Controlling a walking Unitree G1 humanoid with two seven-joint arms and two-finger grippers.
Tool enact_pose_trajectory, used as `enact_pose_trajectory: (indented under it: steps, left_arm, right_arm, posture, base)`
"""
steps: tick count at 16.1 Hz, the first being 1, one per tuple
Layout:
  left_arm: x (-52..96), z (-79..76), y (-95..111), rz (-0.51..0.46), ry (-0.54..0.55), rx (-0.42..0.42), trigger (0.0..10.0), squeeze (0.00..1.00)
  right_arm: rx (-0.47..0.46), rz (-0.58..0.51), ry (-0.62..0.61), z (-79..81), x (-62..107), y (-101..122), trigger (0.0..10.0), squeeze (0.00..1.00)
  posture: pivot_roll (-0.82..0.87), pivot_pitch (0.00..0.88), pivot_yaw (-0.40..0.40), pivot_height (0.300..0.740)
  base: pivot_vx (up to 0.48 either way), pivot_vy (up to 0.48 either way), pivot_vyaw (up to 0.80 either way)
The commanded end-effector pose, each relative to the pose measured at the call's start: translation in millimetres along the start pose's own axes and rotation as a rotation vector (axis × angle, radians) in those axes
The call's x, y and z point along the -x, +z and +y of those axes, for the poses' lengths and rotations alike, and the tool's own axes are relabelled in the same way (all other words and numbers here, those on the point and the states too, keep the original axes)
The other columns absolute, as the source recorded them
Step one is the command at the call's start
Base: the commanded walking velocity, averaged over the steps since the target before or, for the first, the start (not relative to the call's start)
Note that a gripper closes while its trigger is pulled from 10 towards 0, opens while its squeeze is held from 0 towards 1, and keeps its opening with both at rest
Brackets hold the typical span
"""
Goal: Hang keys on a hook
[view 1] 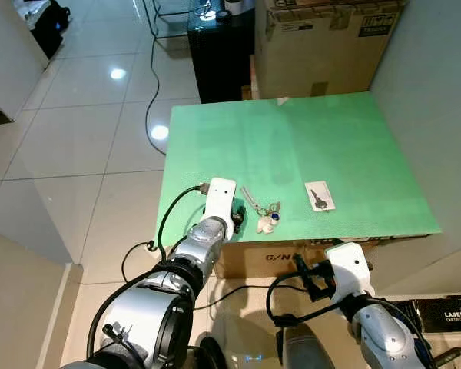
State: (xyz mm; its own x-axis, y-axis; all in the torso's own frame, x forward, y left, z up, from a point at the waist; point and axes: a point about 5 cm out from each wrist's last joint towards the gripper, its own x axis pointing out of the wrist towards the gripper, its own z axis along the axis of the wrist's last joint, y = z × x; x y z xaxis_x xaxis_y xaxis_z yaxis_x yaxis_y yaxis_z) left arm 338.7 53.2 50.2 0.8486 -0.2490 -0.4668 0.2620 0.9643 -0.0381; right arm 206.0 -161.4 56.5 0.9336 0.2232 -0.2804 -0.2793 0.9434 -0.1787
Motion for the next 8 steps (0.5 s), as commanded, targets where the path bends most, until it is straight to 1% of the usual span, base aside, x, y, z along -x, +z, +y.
enact_pose_trajectory:
  steps: [1,4,8]
  left_arm:
    - [1.4,-3.6,-12,0.047,0.005,0.019,10.0,0.0]
    - [2.3,-3.6,-19,0.082,0.011,0.066,10.0,0.0]
    - [3.2,-8.9,-25,0.112,-0.001,0.079,10.0,0.0]
  right_arm:
    - [-0.007,0.011,0.01,2.3,1.9,-1,10.0,0.0]
    - [-0.032,-0.009,0.03,4.7,1.9,2,10.0,0.0]
    - [-0.025,-0.001,0.035,5.1,2.5,1,10.0,0.0]
  posture:
    - [-0.4,0.184,0.165,0.74]
    - [-0.4,0.186,0.165,0.74]
    - [-0.4,0.189,0.163,0.74]
  base:
    - [0.0,0.0,0.0]
    - [0.0,0.0,0.0]
    - [0.0,0.0,0.0]
